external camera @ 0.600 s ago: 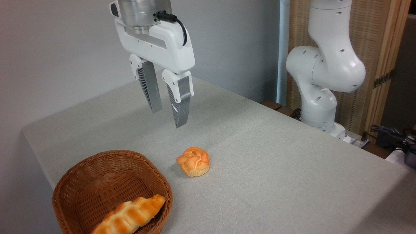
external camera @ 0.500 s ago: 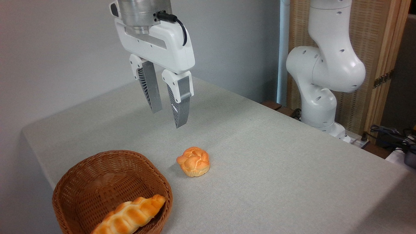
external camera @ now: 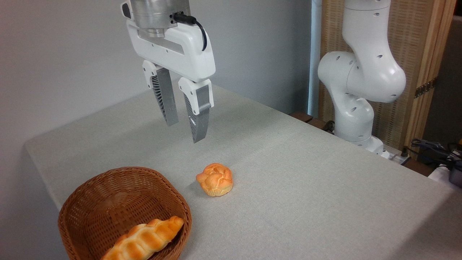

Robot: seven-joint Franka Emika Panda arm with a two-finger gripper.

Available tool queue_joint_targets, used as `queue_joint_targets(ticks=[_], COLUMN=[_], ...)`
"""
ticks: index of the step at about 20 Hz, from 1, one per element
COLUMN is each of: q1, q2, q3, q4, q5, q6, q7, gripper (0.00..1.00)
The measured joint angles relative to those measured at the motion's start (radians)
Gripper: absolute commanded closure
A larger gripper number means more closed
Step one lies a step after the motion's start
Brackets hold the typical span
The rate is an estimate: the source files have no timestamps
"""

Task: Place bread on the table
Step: 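Lower the open gripper into the wicker basket over the braided roll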

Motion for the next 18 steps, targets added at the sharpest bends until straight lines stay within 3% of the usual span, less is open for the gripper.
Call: queue_joint_targets(ticks=[9,18], q1=[-0.010,-0.010], q2=[0.147,0.291], q3=[-0.028,-0.030], q4=[-0.003,-0.003], q5=[0.000,0.000], q6=[0.312,0.403], q7=[0.000,0.000], gripper=[0.00,0.00])
